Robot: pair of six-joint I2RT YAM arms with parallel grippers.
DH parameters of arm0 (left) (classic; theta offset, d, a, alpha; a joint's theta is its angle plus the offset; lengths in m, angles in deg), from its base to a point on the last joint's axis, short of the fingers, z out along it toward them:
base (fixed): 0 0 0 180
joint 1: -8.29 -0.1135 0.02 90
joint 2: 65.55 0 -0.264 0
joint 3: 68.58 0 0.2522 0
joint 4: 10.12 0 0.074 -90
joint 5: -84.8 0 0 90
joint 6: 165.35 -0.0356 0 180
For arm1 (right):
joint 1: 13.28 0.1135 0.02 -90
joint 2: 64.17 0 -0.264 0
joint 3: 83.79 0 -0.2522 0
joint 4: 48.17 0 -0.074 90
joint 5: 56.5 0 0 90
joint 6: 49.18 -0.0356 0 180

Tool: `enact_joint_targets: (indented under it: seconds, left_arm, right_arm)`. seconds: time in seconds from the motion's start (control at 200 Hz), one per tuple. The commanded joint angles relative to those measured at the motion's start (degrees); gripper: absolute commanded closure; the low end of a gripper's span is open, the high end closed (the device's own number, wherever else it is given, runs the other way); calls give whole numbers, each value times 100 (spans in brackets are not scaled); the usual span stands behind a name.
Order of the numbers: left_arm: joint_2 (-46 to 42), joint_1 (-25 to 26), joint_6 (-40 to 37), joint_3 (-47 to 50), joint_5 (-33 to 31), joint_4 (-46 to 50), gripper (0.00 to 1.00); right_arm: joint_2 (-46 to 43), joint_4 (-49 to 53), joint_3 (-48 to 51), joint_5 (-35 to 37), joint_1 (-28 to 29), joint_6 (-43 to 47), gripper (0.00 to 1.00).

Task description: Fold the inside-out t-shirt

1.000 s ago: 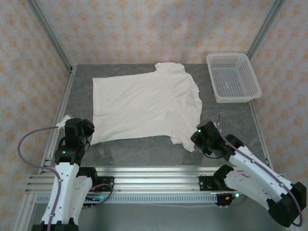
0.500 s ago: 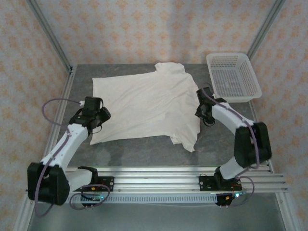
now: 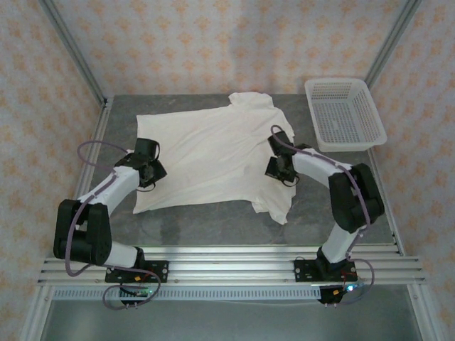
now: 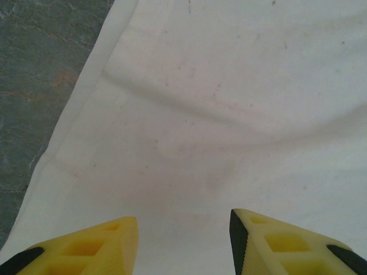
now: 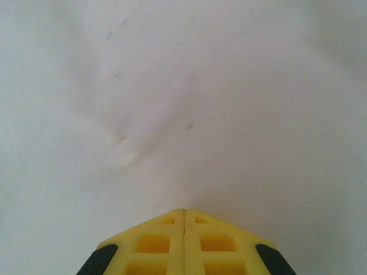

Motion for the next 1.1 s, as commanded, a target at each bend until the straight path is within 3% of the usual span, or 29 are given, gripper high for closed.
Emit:
enact_joint_targets:
  seconds: [0.0,0.055,0.14,0.185,0.285,0.49,0.666,0.791,0.971,1.096]
  left_arm:
    - [239,-34,138,-2,-202,-39,53]
    - [422,-81,308,-66,-336,65,53]
    - [763,-258,581,-163,-428,172,54]
    - [938,-381,703,-220,-459,204,54]
    - [1348,-660,869,-410,-433,284,56]
    - [2241,-969,836,-1003,-328,344,58]
    - [2370,-1319,807,-1278,-482,384,58]
    - [2433,-1681,790,-1383,-530,362,57]
    - [2202,-2010,648,-1245,-52,-66,55]
    - [1546,-1852,550,-996,524,-287,52]
  right_arm:
    - [361,-23,-379,-237,274,40,92]
    - [229,176,-495,-81,303,114,89]
    - [-436,187,-232,510,194,129,74]
    - [-810,96,13,709,-46,40,67]
    - [-1179,-58,299,780,-852,-116,60]
    - [-24,315,-710,1209,-1114,362,58]
    - [792,229,-1320,811,-1085,279,58]
    - [1352,382,-1516,794,-1020,173,62]
    - [1106,441,-1403,595,-793,94,100]
    - [651,441,-1410,479,-526,-202,100]
